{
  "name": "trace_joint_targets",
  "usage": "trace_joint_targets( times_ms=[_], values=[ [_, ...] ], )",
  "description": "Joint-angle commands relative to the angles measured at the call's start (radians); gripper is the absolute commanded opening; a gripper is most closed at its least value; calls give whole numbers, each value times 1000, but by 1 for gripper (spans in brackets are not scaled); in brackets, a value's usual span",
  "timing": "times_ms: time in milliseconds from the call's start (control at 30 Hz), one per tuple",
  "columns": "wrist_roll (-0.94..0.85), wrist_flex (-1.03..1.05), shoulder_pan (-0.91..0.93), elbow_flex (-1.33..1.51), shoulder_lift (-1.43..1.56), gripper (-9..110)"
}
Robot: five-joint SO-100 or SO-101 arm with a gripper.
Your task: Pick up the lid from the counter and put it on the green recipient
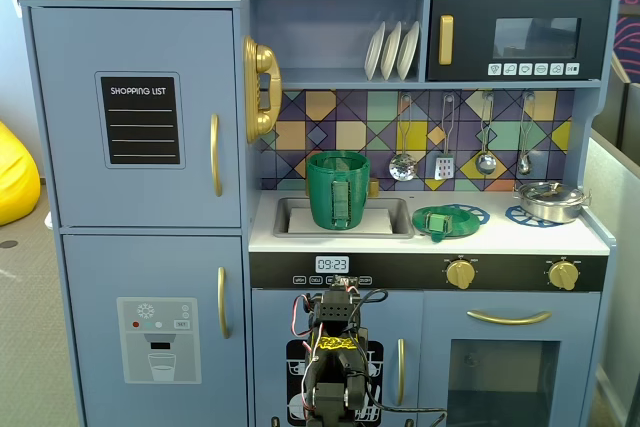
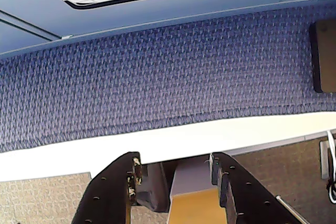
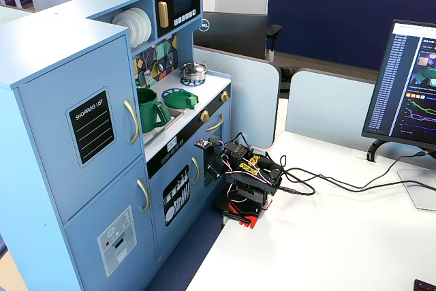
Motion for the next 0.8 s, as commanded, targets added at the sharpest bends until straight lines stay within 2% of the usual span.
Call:
trace_joint_targets(
  times_ms=[0,300,400,500,600,767],
  values=[
    [-2,173,29,15,-6,0],
    [-15,172,28,15,-6,0],
    [-5,71,71,5,-6,0],
    [2,-201,178,-110,-95,1],
    [-97,-489,351,-348,-299,7],
    [-67,-923,535,-647,-529,32]
  ],
)
